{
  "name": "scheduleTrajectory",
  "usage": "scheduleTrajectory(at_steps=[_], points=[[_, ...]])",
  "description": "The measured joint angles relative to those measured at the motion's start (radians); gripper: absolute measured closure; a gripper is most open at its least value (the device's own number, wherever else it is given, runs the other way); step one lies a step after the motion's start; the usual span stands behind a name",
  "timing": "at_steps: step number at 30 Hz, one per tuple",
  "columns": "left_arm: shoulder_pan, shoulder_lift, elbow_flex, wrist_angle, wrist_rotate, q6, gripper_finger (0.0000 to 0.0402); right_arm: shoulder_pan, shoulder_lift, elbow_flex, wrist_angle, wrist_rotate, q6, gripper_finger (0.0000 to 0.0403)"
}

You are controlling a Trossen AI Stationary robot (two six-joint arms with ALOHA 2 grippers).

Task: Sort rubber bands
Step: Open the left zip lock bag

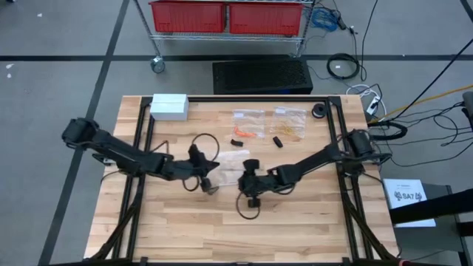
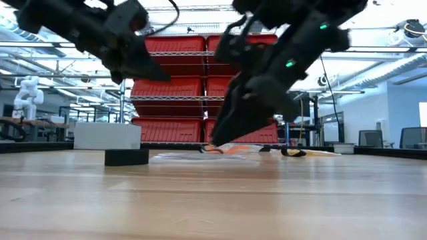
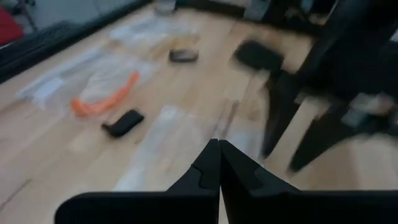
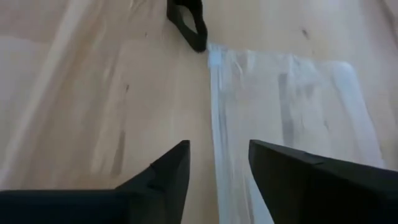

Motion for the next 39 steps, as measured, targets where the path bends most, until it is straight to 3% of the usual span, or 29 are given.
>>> scheduleTrajectory(at_steps=[9,16,20,29,39], points=[[-0.012,-0.072,-0.046,0.036,0.001,0.046,0.0396,-0.044,0.166,0.205,-0.154,-0.002,-0.067,0.0285],[-0.012,-0.104,-0.046,0.035,0.006,0.109,0.0396,-0.072,0.171,0.262,-0.261,-0.109,-0.06,0.0393],[-0.011,-0.125,-0.046,0.036,0.059,0.13,0.0396,-0.079,0.094,0.274,-0.39,-0.177,0.002,0.0399],[0.003,-0.148,-0.044,0.115,0.066,0.247,0.0391,-0.075,-0.217,0.28,-0.615,-0.209,0.131,0.0402],[0.108,-0.139,-0.044,0.246,0.295,0.262,0.0285,-0.113,-0.358,0.28,-0.603,-0.18,0.05,0.0403]])
